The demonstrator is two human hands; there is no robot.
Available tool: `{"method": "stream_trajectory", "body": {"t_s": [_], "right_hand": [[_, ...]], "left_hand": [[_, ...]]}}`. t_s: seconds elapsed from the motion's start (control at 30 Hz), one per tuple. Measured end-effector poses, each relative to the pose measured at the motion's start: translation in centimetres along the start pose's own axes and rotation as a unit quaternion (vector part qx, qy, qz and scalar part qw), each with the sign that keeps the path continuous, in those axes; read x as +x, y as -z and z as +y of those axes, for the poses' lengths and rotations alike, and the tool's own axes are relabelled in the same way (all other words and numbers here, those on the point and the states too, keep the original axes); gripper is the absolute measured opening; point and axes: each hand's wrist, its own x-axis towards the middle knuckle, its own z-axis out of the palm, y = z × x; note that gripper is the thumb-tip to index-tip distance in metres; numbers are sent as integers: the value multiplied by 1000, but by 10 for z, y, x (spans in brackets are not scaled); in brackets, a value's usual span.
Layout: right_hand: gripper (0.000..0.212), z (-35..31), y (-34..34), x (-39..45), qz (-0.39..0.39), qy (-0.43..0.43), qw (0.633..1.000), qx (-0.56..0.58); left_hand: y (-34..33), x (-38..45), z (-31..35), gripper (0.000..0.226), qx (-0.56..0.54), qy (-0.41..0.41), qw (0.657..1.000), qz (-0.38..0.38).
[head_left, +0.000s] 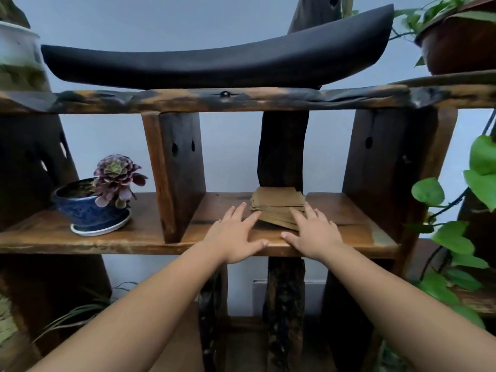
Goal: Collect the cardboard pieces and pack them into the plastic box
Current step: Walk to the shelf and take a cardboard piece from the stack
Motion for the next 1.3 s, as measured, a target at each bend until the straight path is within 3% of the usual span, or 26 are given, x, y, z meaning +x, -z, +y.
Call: {"method": "stream_trajectory", "body": {"t_s": [0.2, 0.47, 0.57, 0.67, 0.8, 0.87, 0.93, 1.07, 1.23, 1.3], "right_hand": [[86, 9, 0, 31, -19, -2, 999, 36], [98, 36, -2, 66, -66, -1, 993, 96], [102, 41, -8, 75, -15, -26, 987, 156], [93, 45, -13, 80, 60, -35, 980, 187], [98, 43, -11, 92, 53, -47, 968, 242], [98, 41, -6, 101, 29, -86, 925, 370], [95, 38, -2, 110, 15, -155, 832, 533], [68, 25, -1, 122, -18, -220, 711, 668], [52, 27, -1, 122, -60, -216, 690, 688], [56, 30, -7, 119, -42, -180, 679, 711]], "left_hand": [[-17, 45, -7, 88, -80, 42, 995, -50], [-19, 97, -8, 83, -168, 89, 981, -35], [-20, 116, -7, 75, -194, 113, 974, -31], [-25, 129, -8, 65, -183, 116, 976, -18], [-32, 135, -12, 58, -149, 105, 983, -13], [-33, 136, -12, 58, -145, 101, 984, -17], [-32, 136, -11, 57, -150, 96, 984, -18], [-33, 135, -14, 59, -168, 70, 983, -26], [-32, 135, -13, 62, -188, 63, 980, -18], [-31, 133, -12, 72, -257, 56, 965, 7]]}}
